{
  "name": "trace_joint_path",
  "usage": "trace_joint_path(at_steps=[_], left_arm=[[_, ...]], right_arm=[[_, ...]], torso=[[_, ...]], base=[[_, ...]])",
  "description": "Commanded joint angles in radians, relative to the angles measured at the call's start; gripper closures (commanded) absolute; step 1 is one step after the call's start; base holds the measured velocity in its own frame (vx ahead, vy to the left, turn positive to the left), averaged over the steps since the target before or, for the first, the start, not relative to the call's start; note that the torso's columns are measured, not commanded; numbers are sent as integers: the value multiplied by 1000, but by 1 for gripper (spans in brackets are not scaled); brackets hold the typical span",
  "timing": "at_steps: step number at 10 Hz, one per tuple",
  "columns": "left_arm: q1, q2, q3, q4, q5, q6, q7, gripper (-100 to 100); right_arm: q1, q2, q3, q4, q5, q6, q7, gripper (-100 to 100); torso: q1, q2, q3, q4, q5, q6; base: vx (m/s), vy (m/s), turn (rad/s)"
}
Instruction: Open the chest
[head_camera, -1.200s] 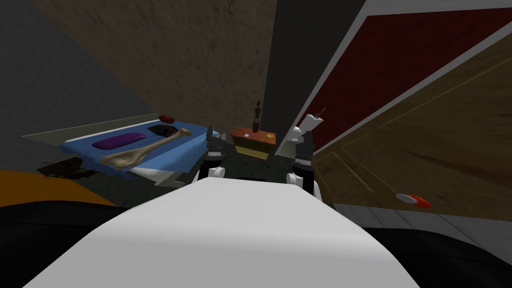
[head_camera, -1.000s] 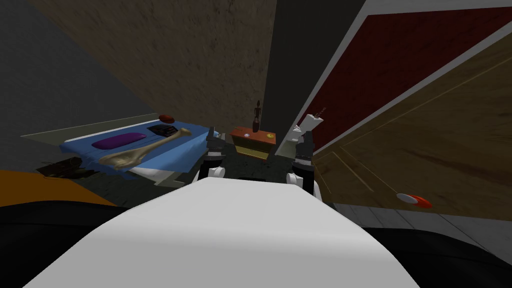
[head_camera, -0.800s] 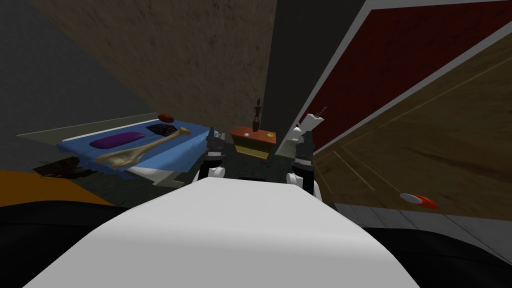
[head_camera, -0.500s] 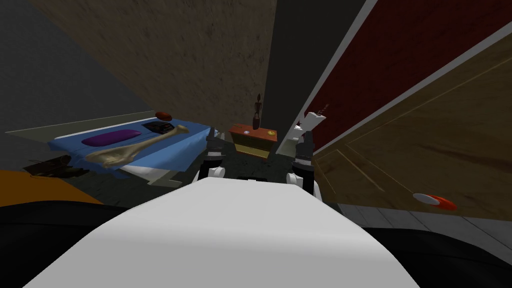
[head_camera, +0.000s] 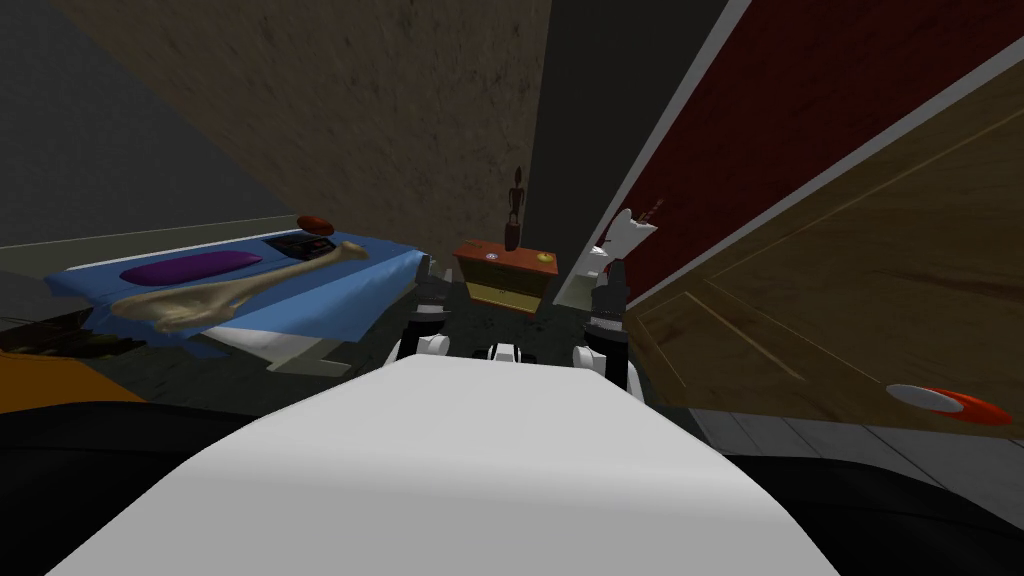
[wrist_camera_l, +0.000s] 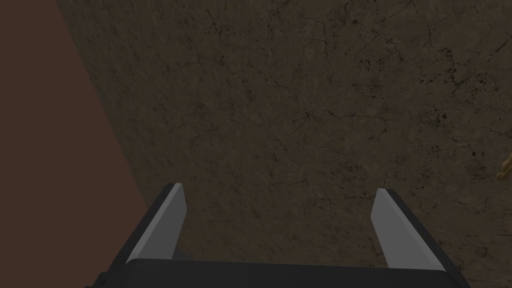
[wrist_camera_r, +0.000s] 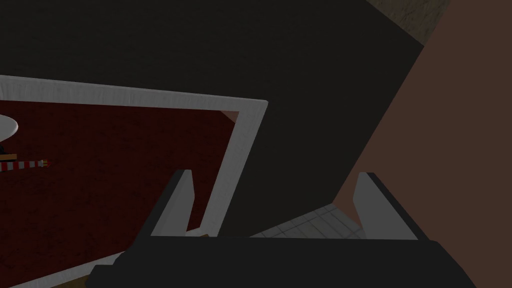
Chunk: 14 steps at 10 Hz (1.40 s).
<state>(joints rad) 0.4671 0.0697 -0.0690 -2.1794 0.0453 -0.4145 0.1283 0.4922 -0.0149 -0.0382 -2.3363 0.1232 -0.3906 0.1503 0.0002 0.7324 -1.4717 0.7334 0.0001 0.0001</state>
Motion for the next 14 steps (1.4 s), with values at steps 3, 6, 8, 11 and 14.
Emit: trace_joint_path(at_steps=[3, 6, 8, 11, 14], left_arm=[[-21, 52, 1, 110, 0, -69, -16, -100], [-41, 78, 4, 209, 1, -135, -28, -100], [-57, 91, 6, 276, 1, -185, -38, -100], [-73, 102, 9, 357, 2, -240, -49, -100], [-83, 106, 10, 423, 3, -270, -54, -100]], right_arm=[[0, 0, 0, 0, 0, 0, 0, 0], [0, 0, 0, 0, 0, 0, 0, 0], [0, 0, 0, 0, 0, 0, 0, 0], [0, 0, 0, 0, 0, 0, 0, 0], [0, 0, 0, 0, 0, 0, 0, 0]], torso=[[0, 4, -5, 4, 0, 0], [0, 6, -4, 5, 0, 0], [-1, 5, -4, 5, 0, 0], [0, 7, -3, 5, 0, 0], [0, 6, -4, 5, 0, 0]], base=[[83, -11, -46], [99, -5, -60], [113, -14, -69], [89, -2, -46], [73, 1, -36]])
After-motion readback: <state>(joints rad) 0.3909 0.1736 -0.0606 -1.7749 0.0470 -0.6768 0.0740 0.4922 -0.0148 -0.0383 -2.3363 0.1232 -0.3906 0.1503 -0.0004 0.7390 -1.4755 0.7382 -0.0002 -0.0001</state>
